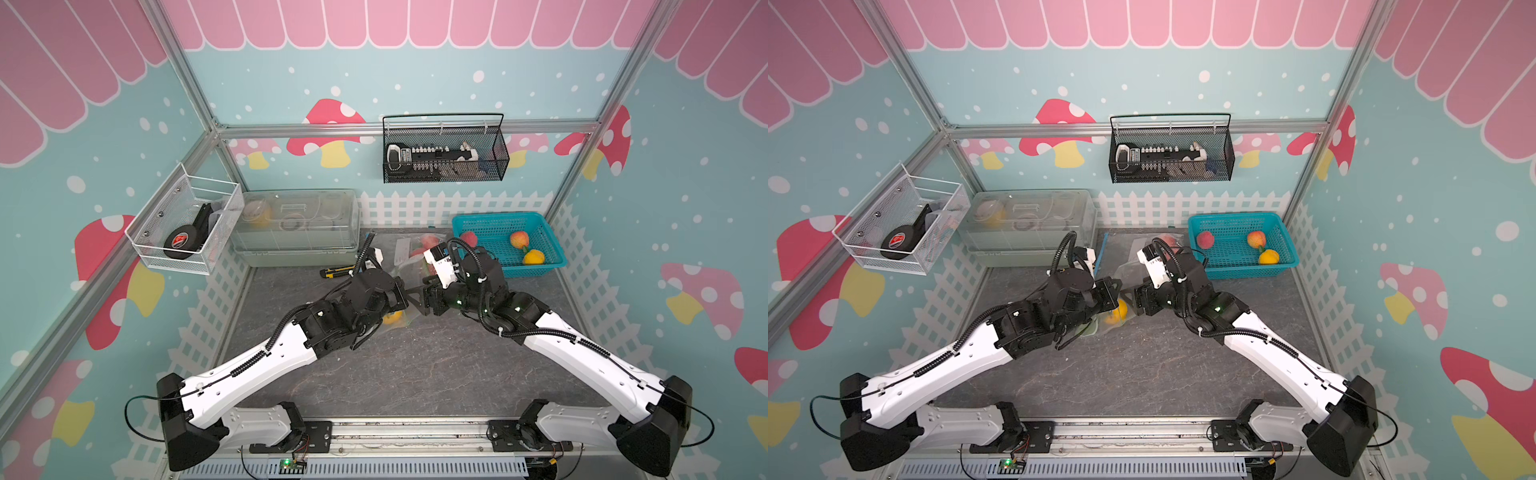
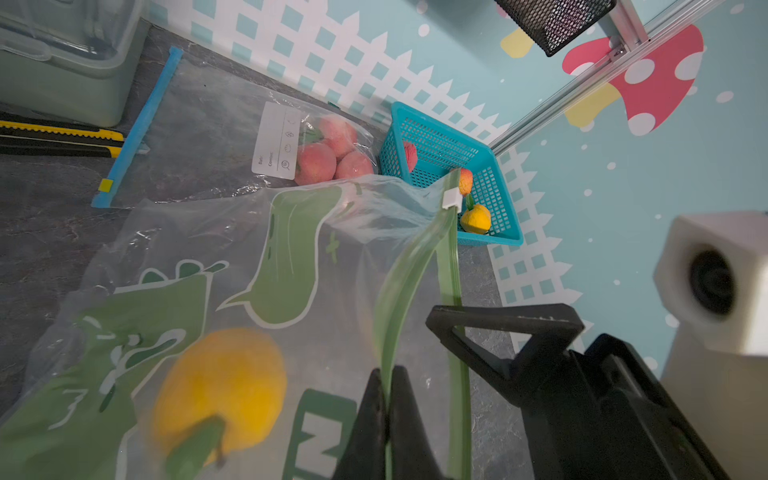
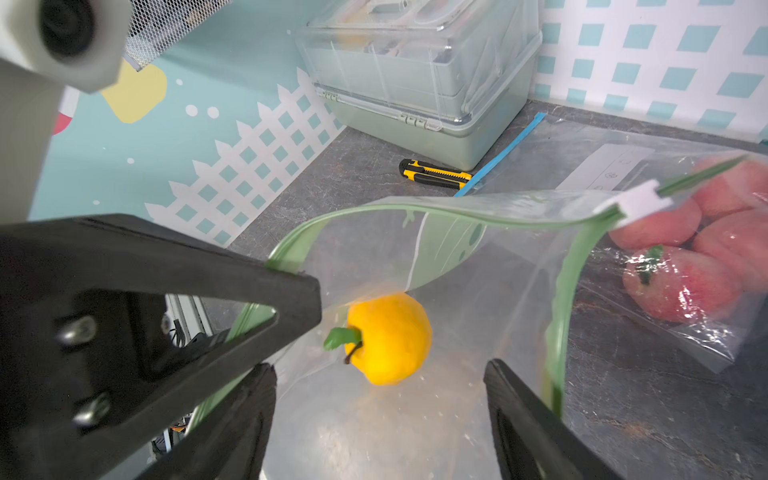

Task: Place the peach in a zip-top bag and seal the zipper
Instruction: Place the peach in the zipper food storage bag, then pick up the peach from the basket.

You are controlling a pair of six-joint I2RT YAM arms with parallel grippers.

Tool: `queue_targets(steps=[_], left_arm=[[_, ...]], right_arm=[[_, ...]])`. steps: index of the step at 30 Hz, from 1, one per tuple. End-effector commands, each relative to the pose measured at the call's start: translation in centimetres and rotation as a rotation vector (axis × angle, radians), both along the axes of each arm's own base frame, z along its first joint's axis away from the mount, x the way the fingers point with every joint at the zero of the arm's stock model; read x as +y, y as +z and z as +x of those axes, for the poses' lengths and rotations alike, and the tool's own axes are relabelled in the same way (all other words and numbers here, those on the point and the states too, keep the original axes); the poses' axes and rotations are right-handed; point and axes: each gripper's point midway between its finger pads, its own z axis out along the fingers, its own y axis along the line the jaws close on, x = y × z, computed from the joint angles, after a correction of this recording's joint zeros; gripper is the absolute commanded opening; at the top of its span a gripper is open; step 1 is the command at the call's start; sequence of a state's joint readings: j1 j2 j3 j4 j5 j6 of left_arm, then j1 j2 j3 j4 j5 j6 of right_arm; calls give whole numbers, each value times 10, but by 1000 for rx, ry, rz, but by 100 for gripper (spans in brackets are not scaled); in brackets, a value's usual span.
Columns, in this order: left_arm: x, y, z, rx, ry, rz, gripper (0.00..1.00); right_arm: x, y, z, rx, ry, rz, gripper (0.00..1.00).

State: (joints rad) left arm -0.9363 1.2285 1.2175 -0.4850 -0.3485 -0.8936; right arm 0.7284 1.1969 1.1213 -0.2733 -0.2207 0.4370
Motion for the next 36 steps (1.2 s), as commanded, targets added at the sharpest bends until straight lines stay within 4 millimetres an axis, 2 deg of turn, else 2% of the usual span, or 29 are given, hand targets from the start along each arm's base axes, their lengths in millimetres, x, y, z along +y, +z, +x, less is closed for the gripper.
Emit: queue_targets(steps=[1, 9, 15, 18, 26, 36], left_arm=[[11, 0, -3, -9, 22, 18, 0], [28, 3, -9, -40, 35, 43, 0], [42, 5, -12, -59, 62, 72, 0], [47, 6, -12, -66, 75, 81, 0], [54, 5, -12, -80, 86, 129, 0], [53, 1, -10, -81, 76, 160, 0]], right_arm=[[-17, 32, 5, -124, -86, 15, 80], [-110, 28, 52, -229, -527, -248, 80], [-169, 7, 90, -184, -673, -339, 80], [-191, -8, 111, -143, -705, -374, 80], [-224, -54, 170, -1, -718, -322, 80], [-249, -111, 256, 214, -699, -56, 78]])
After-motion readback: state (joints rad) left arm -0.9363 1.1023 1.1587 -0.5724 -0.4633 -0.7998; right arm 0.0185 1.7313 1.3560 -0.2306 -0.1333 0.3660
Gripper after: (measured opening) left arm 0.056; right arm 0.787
